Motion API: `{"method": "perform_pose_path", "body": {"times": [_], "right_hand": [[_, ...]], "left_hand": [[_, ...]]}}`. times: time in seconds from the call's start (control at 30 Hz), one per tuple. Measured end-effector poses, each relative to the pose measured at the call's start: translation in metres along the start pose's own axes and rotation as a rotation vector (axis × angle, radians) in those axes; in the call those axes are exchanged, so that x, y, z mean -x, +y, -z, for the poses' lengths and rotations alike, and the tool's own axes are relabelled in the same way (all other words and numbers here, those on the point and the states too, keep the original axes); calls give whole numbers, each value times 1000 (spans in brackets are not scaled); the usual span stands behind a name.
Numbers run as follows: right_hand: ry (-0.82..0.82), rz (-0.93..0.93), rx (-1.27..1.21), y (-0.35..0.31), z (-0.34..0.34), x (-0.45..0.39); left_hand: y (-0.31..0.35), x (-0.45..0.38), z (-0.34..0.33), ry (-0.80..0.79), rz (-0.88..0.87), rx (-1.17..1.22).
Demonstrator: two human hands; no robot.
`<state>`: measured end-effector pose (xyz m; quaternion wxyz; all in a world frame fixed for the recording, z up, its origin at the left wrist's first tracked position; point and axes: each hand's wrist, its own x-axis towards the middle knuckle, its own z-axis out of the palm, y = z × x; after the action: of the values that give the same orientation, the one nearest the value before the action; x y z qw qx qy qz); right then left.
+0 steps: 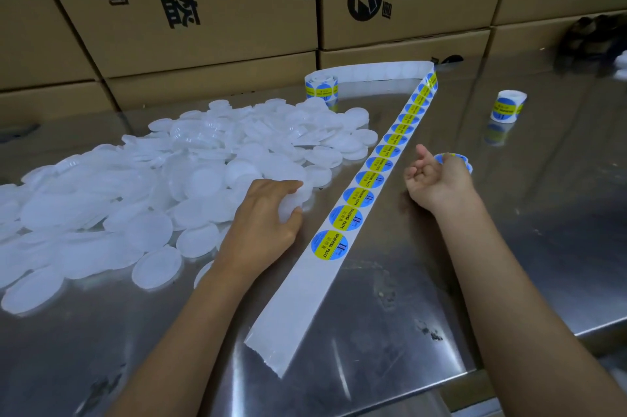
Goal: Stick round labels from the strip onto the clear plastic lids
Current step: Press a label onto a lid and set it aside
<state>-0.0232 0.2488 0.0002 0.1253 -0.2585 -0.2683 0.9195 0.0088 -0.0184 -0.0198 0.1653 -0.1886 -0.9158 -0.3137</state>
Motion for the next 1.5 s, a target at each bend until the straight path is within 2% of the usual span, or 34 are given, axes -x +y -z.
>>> {"method": "perform_pose_path", "body": {"times": [0.1, 0.23, 0.33, 0.43, 0.5, 0.63, 0.7, 0.77, 0.83, 0.87, 0.93, 1.0, 1.1, 1.23, 1.5], "right_hand": [[-24, 50, 129, 6, -1, 2], [-88, 245, 609, 21, -11, 15], [-238, 411, 933, 36, -20, 30], [-373, 559, 1128, 55, -21, 45], [-423, 626, 1213, 64, -19, 52], [-597, 794, 1443, 68, -5, 71], [-684, 896, 1568, 70, 6, 79], [-688, 962, 1685, 71, 17, 84], [-667, 1006, 1753, 69, 26, 86], [-660, 1021, 1771, 68, 29, 87], [-657, 1013, 1801, 67, 34, 88], [-660, 962, 1811, 66, 36, 89], [-662, 900, 1810, 64, 35, 89], [-674, 830, 1799, 60, 34, 87], [-682, 768, 1723, 59, 30, 86]], "left_hand": [[-3, -1, 3, 8, 9, 5], [-7, 0, 12, -1, 29, -63], [-11, 4, 20, -46, 95, -73], [-12, 7, 25, -80, 171, 16], [-10, 6, 31, -42, 232, 77], [-8, 3, 42, 147, 272, 177], [-9, 3, 48, 214, 336, 305], [-10, 2, 53, 185, 463, 622], [-6, 2, 58, -4, 570, 983], [-5, 3, 59, -125, 586, 1049], [-6, 6, 57, -324, 558, 999], [-6, 9, 53, -409, 512, 859], [-5, 10, 45, -412, 457, 686], [2, 10, 34, -352, 292, 449], [17, 8, 10, -417, 133, 329]]}}
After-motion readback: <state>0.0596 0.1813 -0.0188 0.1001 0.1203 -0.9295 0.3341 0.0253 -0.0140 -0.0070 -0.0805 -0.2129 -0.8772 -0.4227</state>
